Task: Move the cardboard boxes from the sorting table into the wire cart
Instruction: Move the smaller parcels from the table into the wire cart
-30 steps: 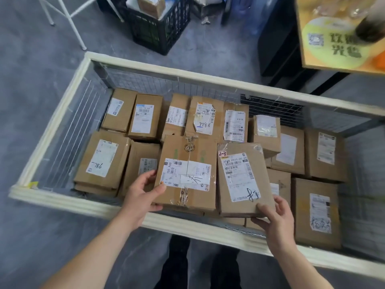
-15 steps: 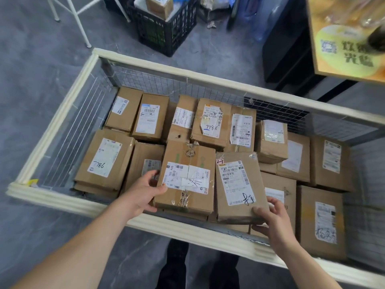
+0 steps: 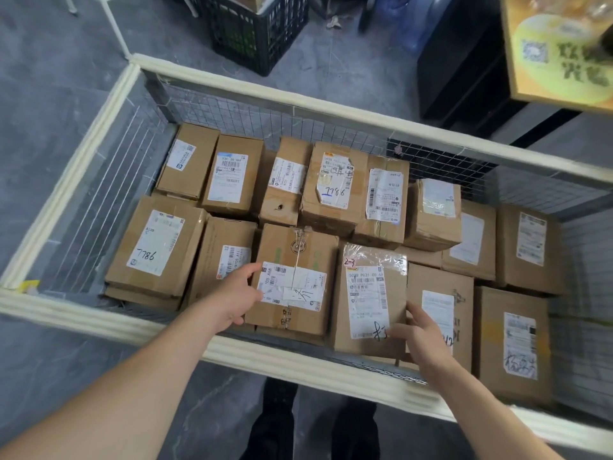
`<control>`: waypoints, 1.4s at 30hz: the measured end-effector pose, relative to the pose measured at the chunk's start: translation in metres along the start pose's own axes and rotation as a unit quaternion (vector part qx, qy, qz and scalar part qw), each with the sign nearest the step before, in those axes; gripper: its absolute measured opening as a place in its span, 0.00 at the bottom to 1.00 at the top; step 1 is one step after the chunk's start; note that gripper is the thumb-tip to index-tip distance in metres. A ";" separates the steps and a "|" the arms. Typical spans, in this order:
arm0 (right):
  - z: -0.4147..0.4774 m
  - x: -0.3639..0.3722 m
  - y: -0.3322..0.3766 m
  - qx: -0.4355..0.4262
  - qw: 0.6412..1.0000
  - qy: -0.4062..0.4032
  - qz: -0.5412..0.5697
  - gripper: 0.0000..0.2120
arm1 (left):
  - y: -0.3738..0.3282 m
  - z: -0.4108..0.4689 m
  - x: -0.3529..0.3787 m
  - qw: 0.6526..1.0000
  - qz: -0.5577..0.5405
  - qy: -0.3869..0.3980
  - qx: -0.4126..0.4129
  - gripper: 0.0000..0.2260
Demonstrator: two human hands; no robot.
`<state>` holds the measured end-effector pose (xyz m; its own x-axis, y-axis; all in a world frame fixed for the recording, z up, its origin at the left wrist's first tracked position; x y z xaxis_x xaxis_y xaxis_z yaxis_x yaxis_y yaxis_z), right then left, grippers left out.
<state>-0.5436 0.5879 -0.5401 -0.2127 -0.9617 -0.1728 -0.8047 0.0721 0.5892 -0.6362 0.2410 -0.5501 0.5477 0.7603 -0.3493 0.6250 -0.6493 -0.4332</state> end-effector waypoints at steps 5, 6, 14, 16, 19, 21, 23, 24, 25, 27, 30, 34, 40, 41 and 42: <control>-0.004 0.002 0.002 0.003 1.000 -0.001 -0.015 0.20 | -0.007 -0.001 -0.010 1.000 0.006 -0.023 0.008 0.29; -0.006 0.001 0.004 0.006 1.000 -0.008 -0.015 0.20 | -0.009 -0.003 -0.012 1.000 0.012 -0.024 0.013 0.29; -0.045 -0.020 0.061 -0.041 0.996 -0.031 -0.074 0.36 | -0.064 -0.059 -0.023 0.973 0.188 -0.094 0.098 0.34; -0.061 -0.027 0.084 -0.077 0.992 -0.028 -0.097 0.36 | -0.091 -0.083 -0.026 0.955 0.236 -0.122 0.129 0.35; -0.086 -0.042 0.118 -0.122 0.984 -0.031 -0.125 0.36 | -0.137 -0.121 -0.025 0.924 0.308 -0.151 0.168 0.36; -0.103 -0.055 0.141 -0.155 0.977 -0.029 -0.144 0.37 | -0.168 -0.147 -0.024 0.904 0.344 -0.170 0.191 0.36; -0.120 -0.069 0.166 -0.197 0.964 -0.032 -0.176 0.38 | -0.200 -0.171 -0.021 0.883 0.373 -0.190 0.215 0.36; -0.129 -0.076 0.179 -0.221 0.954 -0.039 -0.197 0.38 | -0.215 -0.182 -0.020 0.872 0.384 -0.202 0.228 0.36; -0.137 -0.084 0.191 -0.243 0.945 -0.047 -0.214 0.38 | -0.230 -0.194 -0.018 0.861 0.392 -0.215 0.242 0.35; -0.154 -0.101 0.215 -0.280 0.929 -0.065 -0.234 0.38 | -0.260 -0.218 -0.014 0.841 0.400 -0.243 0.272 0.35; -0.181 -0.126 0.247 -0.335 0.898 -0.109 -0.264 0.38 | -0.303 -0.254 -0.007 0.800 0.420 -0.286 0.319 0.35; -0.222 -0.158 0.284 -0.379 0.858 -0.161 -0.307 0.39 | -0.354 -0.297 0.000 0.747 0.439 -0.341 0.364 0.35; -0.296 -0.189 0.321 -0.425 0.800 -0.257 -0.337 0.35 | -0.409 -0.346 0.008 0.693 0.444 -0.362 0.438 0.34; -0.308 -0.193 0.322 -0.422 0.793 -0.275 -0.342 0.35 | -0.416 -0.354 0.011 0.684 0.442 -0.360 0.456 0.34; -0.320 -0.197 0.322 -0.417 0.787 -0.295 -0.346 0.35 | -0.423 -0.362 0.014 0.676 0.439 -0.356 0.472 0.34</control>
<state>-0.5841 0.7159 -0.0638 -0.3010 -0.3865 -0.8718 -0.2492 -0.8505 0.4631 -0.6916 0.5191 -0.0706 -0.1407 0.1233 -0.9824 -0.5858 -0.8103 -0.0178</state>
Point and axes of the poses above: each hand's wrist, its own z-axis towards the middle knuckle, its own x-axis out of the palm, y = z × x, the point moved 7 cm from there along z, towards the middle knuckle, and after that the axes turned 11 degrees about z, right-handed, at the moved point
